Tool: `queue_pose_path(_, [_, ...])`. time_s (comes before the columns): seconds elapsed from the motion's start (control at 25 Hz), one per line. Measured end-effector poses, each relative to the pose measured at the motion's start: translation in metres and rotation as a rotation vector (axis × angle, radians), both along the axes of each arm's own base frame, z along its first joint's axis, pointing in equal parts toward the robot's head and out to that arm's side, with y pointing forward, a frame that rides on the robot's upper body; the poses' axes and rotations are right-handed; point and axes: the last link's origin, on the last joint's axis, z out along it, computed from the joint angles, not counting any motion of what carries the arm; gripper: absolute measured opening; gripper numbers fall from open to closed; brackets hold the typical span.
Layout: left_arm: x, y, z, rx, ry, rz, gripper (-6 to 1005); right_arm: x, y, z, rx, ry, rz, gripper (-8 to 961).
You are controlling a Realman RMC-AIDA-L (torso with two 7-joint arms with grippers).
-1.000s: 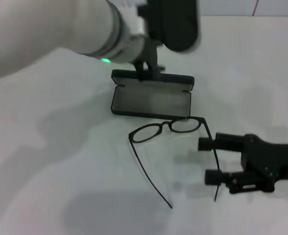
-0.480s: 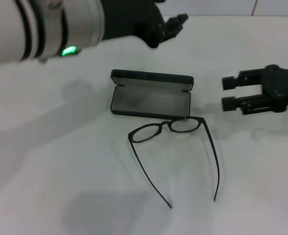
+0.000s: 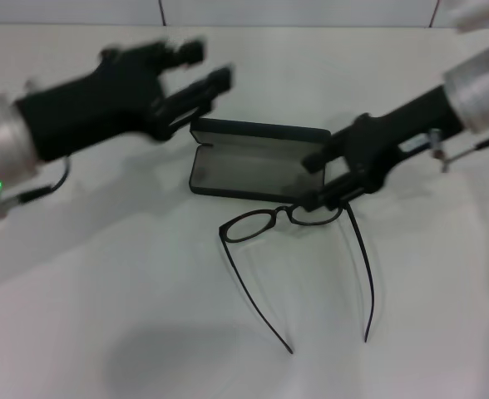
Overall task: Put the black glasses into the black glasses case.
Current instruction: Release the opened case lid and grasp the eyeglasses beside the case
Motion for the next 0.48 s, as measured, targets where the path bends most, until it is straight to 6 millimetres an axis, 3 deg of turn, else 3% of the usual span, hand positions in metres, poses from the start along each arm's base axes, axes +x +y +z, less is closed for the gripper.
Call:
queue_pose_path(0.28, [-0.08,-0.021,-0.01,-0.013,-0.218,0.054,483,-0.031,0.001,-0.032,0.002,-0.178,0.106,668])
queue_pose_path(0.48, [-0.106,-0.045,-0.018,0.073,-0.271,0.081,482,-0.044,-0.004,-0.051,0.008,-0.265,0.189,651])
